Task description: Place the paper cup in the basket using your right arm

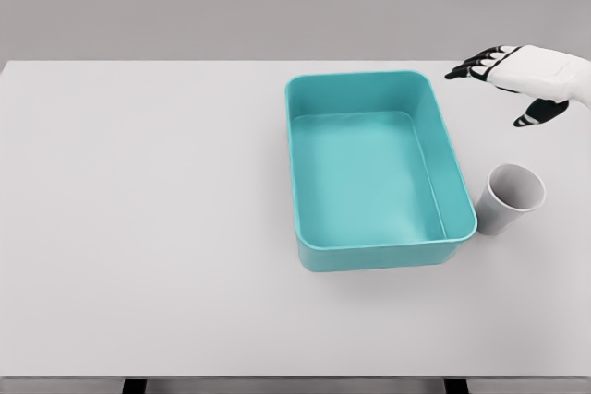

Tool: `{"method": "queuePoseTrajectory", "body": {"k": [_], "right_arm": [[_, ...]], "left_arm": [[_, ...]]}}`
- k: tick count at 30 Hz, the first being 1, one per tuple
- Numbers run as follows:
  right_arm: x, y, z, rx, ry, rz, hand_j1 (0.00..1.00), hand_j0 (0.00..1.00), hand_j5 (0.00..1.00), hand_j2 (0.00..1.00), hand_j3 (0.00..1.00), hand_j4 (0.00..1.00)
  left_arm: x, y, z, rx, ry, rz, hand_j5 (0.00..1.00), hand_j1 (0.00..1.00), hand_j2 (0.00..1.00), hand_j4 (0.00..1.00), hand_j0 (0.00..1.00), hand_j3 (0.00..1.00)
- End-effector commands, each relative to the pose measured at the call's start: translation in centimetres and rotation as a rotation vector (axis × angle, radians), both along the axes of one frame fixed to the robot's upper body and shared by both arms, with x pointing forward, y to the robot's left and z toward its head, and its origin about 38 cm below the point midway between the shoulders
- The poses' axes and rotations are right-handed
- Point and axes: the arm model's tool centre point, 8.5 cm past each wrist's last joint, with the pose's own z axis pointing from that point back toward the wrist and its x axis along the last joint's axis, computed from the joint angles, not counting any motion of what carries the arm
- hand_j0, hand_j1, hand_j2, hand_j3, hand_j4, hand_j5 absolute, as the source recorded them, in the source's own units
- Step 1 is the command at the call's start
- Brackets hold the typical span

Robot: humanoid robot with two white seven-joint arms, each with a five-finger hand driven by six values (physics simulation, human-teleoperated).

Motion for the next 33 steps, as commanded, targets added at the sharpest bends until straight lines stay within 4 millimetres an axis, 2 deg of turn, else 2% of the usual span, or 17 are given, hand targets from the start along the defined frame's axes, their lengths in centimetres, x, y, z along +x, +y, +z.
{"method": "queuePoseTrajectory", "body": {"k": [1,4,6,7,9,10,12,20,22,23,24,26,29,33], "right_arm": [[0.1,0.1,0.0,-0.014,-0.001,-0.005,1.00,1.00,1.00,1.00,1.00,1.00],[0.2,-0.5,0.4,0.012,-0.011,-0.038,1.00,1.00,1.00,1.00,1.00,1.00],[-0.3,-3.7,1.2,0.091,0.016,-0.104,1.00,1.00,1.00,1.00,1.00,1.00],[-1.4,-6.2,0.8,0.202,0.119,-0.123,1.00,1.00,1.00,1.00,1.00,1.00],[-1.6,-9.0,1.5,0.426,0.112,-0.108,1.00,1.00,1.00,1.00,1.00,1.00],[-1.7,-11.1,1.3,0.540,0.112,-0.165,1.00,1.00,1.00,1.00,1.00,1.00],[-2.0,-13.6,0.4,0.673,0.128,-0.240,1.00,1.00,1.00,1.00,1.00,1.00],[-5.1,-15.3,-5.5,0.632,0.267,-0.324,1.00,1.00,1.00,1.00,1.00,1.00],[-5.4,-15.7,-5.7,0.704,0.270,-0.337,1.00,1.00,1.00,1.00,1.00,1.00],[-5.4,-16.4,-5.3,0.803,0.256,-0.354,1.00,1.00,1.00,1.00,1.00,1.00],[-5.5,-17.0,-5.4,0.829,0.251,-0.375,1.00,1.00,1.00,1.00,1.00,1.00],[-5.9,-17.7,-6.6,0.833,0.267,-0.410,1.00,1.00,1.00,1.00,1.00,1.00],[-6.6,-17.0,-8.9,0.805,0.333,-0.419,1.00,1.00,1.00,1.00,1.00,1.00],[-6.5,-14.0,-11.2,0.794,0.414,-0.360,1.00,1.00,1.00,1.00,1.00,1.00]], "left_arm": [[0.0,0.0,0.0,0.000,0.000,0.000,1.00,1.00,1.00,1.00,1.00,1.00],[0.0,0.0,0.0,0.000,-0.001,0.000,1.00,1.00,1.00,1.00,1.00,1.00],[0.0,0.0,0.0,0.000,0.000,0.000,1.00,1.00,1.00,1.00,1.00,1.00],[0.0,0.0,0.0,0.000,0.000,0.000,1.00,1.00,1.00,1.00,1.00,1.00],[0.0,0.0,0.0,0.000,0.000,0.000,1.00,1.00,1.00,1.00,1.00,1.00],[0.0,0.0,0.0,0.000,-0.001,0.000,1.00,1.00,1.00,1.00,1.00,1.00],[0.0,0.0,0.0,0.000,0.000,0.000,1.00,1.00,1.00,1.00,1.00,1.00],[0.0,0.0,0.0,0.000,0.000,0.000,1.00,1.00,1.00,1.00,1.00,1.00],[0.0,0.0,0.0,0.000,0.000,0.000,1.00,1.00,1.00,1.00,1.00,1.00],[0.0,0.0,0.0,0.000,0.000,0.000,1.00,1.00,1.00,1.00,1.00,1.00],[0.0,0.0,0.0,0.000,0.000,0.000,1.00,1.00,1.00,1.00,1.00,1.00],[0.0,0.0,0.0,0.000,0.000,0.000,1.00,1.00,1.00,1.00,1.00,1.00],[0.0,0.0,0.0,0.000,0.000,0.000,1.00,1.00,1.00,1.00,1.00,1.00],[0.0,0.0,0.0,0.000,0.000,0.000,1.00,1.00,1.00,1.00,1.00,1.00]]}}
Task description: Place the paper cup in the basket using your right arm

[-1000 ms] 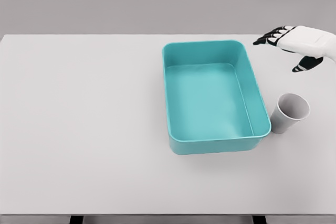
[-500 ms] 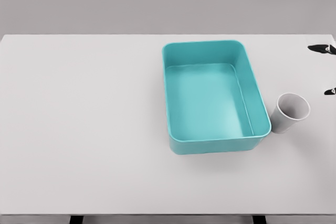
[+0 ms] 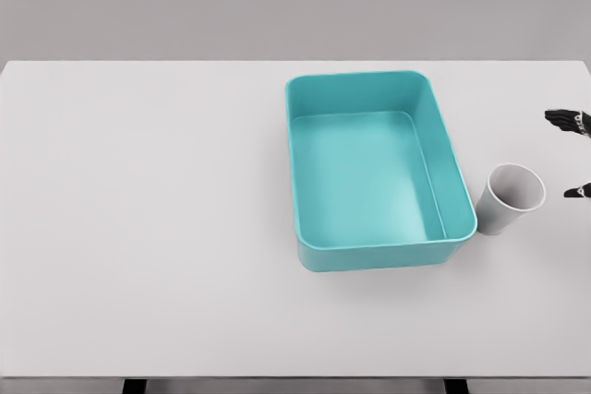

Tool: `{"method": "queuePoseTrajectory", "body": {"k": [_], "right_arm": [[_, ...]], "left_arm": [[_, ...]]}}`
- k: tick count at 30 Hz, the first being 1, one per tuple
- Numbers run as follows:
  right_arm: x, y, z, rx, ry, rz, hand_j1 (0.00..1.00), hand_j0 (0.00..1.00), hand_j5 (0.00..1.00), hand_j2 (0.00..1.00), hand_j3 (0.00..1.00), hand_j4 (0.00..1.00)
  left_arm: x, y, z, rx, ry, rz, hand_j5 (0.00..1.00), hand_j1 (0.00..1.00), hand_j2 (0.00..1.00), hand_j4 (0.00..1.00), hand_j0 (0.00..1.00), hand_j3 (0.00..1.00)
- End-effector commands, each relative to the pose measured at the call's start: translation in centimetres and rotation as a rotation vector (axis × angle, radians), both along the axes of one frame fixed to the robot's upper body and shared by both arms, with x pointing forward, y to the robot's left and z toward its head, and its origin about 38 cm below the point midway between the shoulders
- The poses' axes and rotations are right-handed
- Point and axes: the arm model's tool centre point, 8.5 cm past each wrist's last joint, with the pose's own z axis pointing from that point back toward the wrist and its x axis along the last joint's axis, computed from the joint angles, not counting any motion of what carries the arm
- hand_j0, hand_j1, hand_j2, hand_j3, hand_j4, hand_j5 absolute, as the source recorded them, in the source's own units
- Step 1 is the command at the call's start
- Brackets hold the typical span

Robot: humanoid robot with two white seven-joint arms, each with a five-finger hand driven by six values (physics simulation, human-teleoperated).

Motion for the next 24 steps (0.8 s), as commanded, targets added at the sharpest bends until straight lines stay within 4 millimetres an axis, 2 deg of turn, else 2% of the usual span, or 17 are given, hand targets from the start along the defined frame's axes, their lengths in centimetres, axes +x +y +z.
{"method": "queuePoseTrajectory", "body": {"k": [1,6,16,18,24], "right_arm": [[0.0,1.3,-1.0,0.014,0.025,0.034,1.00,1.00,1.00,1.00,1.00,1.00],[-0.2,2.2,-1.8,0.012,0.049,0.059,1.00,1.00,1.00,1.00,1.00,1.00],[-0.7,2.0,-2.5,-0.015,0.081,0.072,1.00,1.00,1.00,1.00,1.00,1.00],[-0.7,3.2,-2.5,-0.008,0.080,0.109,1.00,1.00,1.00,1.00,1.00,1.00],[-1.0,3.5,-3.3,-0.011,0.106,0.116,1.00,1.00,1.00,1.00,1.00,1.00]], "left_arm": [[0.0,0.0,0.0,0.000,0.000,0.000,1.00,1.00,1.00,1.00,1.00,1.00],[0.0,0.0,0.0,0.000,0.000,0.000,1.00,1.00,1.00,1.00,1.00,1.00],[0.0,0.0,0.0,0.000,0.000,0.000,1.00,1.00,1.00,1.00,1.00,1.00],[0.0,0.0,0.0,0.000,0.000,0.000,1.00,1.00,1.00,1.00,1.00,1.00],[0.0,0.0,0.0,0.000,0.000,0.000,1.00,1.00,1.00,1.00,1.00,1.00]]}}
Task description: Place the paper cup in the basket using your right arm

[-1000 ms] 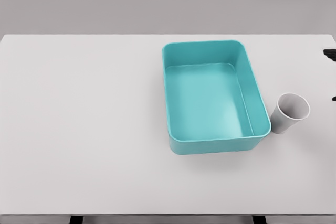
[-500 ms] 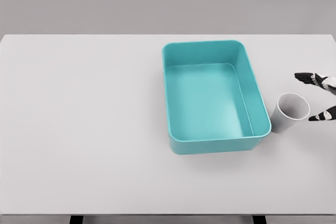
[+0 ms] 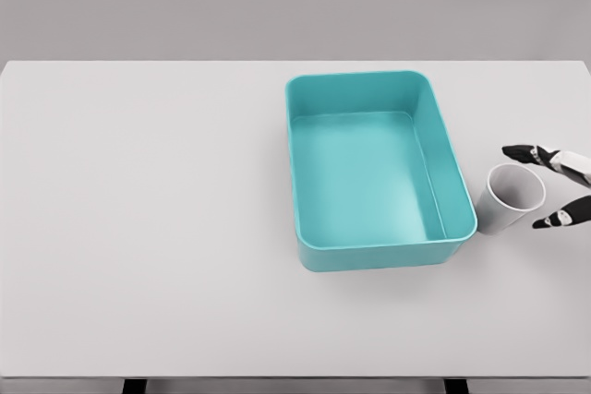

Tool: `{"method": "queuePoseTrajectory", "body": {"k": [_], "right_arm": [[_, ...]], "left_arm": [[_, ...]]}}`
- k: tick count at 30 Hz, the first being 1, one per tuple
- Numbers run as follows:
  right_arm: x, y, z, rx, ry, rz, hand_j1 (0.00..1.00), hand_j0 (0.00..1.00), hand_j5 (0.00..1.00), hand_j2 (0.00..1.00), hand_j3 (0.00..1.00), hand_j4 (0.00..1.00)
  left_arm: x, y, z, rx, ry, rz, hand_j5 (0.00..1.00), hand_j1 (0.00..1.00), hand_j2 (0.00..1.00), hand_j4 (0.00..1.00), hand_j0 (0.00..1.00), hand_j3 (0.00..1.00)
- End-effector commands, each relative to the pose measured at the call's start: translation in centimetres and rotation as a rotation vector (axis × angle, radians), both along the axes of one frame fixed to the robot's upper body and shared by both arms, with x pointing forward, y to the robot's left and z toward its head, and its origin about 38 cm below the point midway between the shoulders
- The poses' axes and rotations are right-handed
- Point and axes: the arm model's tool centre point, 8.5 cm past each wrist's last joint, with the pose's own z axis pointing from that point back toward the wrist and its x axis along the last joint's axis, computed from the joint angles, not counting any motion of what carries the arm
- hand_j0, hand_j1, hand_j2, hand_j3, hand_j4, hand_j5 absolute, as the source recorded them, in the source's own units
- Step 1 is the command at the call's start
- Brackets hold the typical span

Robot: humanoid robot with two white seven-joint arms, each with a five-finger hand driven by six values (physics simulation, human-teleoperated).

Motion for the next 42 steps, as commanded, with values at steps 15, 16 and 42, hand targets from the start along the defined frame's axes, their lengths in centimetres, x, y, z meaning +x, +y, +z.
{"method": "queuePoseTrajectory", "body": {"k": [15,16,42], "right_arm": [[-0.1,2.2,0.1,0.021,-0.002,0.065,1.00,1.00,1.00,1.00,1.00,1.00],[-0.1,2.5,0.2,0.024,-0.004,0.075,1.00,1.00,1.00,1.00,1.00,1.00],[-0.3,3.6,0.6,0.031,-0.005,0.116,0.84,0.84,0.84,0.84,0.84,0.84]], "left_arm": [[0.0,0.0,0.0,0.000,0.000,0.000,1.00,1.00,1.00,1.00,1.00,1.00],[0.0,0.0,0.0,0.000,0.000,0.000,1.00,1.00,1.00,1.00,1.00,1.00],[0.0,0.0,0.0,0.000,-0.001,0.000,1.00,1.00,1.00,1.00,1.00,1.00]]}}
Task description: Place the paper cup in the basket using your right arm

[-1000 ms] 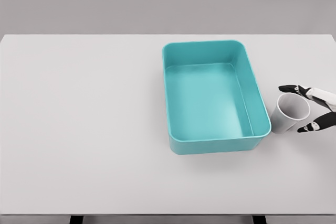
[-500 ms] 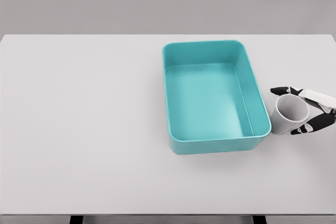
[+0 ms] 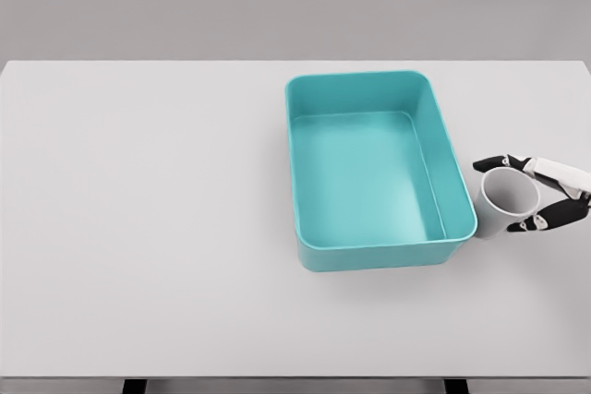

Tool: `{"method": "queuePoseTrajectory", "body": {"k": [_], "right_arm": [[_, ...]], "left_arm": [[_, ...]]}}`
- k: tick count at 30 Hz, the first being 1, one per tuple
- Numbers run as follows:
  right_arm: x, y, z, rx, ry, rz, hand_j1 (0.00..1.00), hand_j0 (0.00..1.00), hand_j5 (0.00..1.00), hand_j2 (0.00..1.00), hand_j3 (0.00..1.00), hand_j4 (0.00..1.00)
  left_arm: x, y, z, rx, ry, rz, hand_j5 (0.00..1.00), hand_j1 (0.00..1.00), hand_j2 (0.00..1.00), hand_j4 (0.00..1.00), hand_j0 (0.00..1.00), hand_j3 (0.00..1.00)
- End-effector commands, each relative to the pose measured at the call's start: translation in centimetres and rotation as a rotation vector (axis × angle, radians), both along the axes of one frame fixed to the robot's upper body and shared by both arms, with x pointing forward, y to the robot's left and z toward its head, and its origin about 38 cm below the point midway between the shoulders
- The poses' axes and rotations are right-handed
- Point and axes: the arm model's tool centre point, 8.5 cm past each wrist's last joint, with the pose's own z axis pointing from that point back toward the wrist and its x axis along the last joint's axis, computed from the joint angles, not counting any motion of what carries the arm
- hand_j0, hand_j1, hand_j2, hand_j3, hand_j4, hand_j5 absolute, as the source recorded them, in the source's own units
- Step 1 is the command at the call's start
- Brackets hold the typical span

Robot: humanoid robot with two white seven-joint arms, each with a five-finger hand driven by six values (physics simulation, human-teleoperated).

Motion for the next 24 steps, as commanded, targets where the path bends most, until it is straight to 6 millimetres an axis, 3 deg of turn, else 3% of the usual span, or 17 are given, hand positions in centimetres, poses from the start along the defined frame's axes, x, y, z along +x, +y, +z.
{"method": "queuePoseTrajectory", "body": {"k": [1,4,9,20,24], "right_arm": [[0.0,0.0,0.1,0.010,-0.001,-0.005,0.84,0.84,0.84,0.84,0.84,0.84],[0.0,-0.2,0.1,0.014,0.001,-0.013,0.75,0.75,0.75,0.75,0.75,0.75],[0.3,-0.6,0.6,0.068,-0.007,-0.048,0.70,0.70,0.70,0.70,0.70,0.70],[1.0,-1.7,2.2,0.125,-0.056,-0.101,0.69,0.69,0.69,0.69,0.69,0.69],[1.6,-2.4,3.9,0.179,-0.103,-0.136,0.69,0.69,0.69,0.69,0.69,0.69]], "left_arm": [[0.0,0.0,0.0,0.000,0.000,0.000,1.00,1.00,1.00,1.00,1.00,1.00],[0.0,0.0,0.0,0.000,0.000,0.000,1.00,1.00,1.00,1.00,1.00,1.00],[0.0,0.0,0.0,0.000,-0.001,0.000,1.00,1.00,1.00,1.00,1.00,1.00],[0.0,0.0,0.0,0.000,0.000,0.000,1.00,1.00,1.00,1.00,1.00,1.00],[0.0,0.0,0.0,0.000,0.000,0.000,1.00,1.00,1.00,1.00,1.00,1.00]]}}
